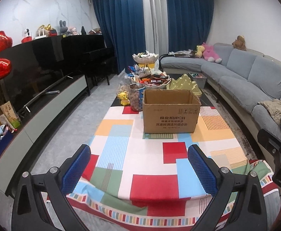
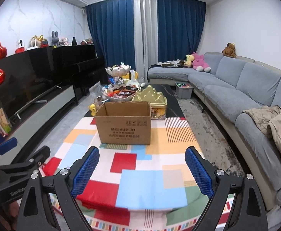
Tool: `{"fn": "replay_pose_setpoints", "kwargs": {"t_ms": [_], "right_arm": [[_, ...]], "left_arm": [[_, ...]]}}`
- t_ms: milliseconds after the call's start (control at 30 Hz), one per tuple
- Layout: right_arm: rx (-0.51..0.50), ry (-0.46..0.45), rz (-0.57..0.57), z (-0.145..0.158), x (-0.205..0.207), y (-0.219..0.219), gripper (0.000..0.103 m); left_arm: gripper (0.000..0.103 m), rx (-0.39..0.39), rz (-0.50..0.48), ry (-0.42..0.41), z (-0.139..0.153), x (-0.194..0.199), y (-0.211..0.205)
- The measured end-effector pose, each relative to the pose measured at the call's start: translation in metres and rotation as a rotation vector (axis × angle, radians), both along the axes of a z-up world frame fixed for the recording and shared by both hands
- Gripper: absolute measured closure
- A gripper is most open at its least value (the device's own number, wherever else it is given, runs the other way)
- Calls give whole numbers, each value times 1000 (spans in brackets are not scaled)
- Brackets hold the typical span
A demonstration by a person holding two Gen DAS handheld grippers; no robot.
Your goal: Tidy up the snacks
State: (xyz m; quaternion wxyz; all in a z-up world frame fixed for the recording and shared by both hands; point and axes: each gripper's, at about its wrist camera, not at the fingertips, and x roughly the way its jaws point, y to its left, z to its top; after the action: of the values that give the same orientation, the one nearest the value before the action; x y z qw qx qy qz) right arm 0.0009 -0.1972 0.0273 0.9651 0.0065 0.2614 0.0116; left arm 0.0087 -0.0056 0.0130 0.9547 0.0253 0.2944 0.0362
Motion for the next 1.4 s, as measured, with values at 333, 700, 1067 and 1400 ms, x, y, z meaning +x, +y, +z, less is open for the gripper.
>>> {"fn": "replay_pose_setpoints", "kwargs": {"t_ms": [333, 700, 1067, 1400], "right_arm": [[31, 23, 3, 0, -18, -3, 12], [29, -19, 11, 8, -40, 0, 12], [27, -38, 13, 11, -50, 0, 12], [23, -52, 5, 13, -53, -1, 7]], "left_arm": [[1, -17, 11, 15, -2, -19, 3], [1, -31, 24, -12, 0, -36, 2], [1, -25, 42, -54, 6, -48, 0], [1, -24, 41, -63, 7, -49, 0]]}}
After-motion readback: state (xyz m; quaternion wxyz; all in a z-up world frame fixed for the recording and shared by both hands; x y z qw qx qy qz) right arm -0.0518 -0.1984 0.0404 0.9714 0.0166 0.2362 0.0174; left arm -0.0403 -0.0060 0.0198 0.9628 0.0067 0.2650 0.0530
